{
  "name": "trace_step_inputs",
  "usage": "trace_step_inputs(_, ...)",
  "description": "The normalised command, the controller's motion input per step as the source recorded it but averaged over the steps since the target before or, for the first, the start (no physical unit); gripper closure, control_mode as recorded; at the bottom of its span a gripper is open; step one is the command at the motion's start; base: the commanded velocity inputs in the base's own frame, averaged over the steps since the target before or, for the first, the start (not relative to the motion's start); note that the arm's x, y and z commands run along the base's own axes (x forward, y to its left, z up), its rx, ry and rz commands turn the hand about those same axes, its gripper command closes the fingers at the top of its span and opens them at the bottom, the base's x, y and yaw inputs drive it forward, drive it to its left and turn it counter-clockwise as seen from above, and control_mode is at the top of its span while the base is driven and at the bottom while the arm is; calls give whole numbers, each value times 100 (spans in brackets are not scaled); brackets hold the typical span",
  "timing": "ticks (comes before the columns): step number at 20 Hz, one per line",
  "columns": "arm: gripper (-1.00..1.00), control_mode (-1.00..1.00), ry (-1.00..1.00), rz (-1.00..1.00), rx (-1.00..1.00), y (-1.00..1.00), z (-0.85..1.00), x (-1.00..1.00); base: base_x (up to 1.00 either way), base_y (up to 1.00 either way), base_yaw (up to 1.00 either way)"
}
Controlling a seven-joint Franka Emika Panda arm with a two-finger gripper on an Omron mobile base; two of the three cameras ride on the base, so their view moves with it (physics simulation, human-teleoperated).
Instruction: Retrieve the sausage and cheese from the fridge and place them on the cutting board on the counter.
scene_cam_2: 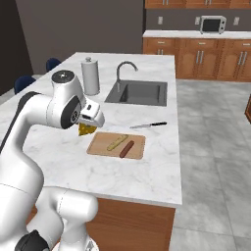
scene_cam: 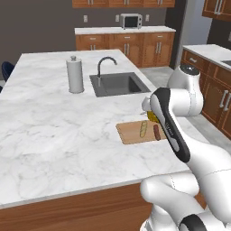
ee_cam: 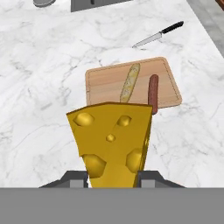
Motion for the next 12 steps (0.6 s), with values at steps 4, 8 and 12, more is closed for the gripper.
trace_step_inputs(4,100,-100,0,0,0,0,0,0,0,0,0)
trace_step_inputs(8,100,-100,0,0,0,0,0,0,0,0,0)
trace_step_inputs(12,100,-100,0,0,0,0,-1,0,0,0,0)
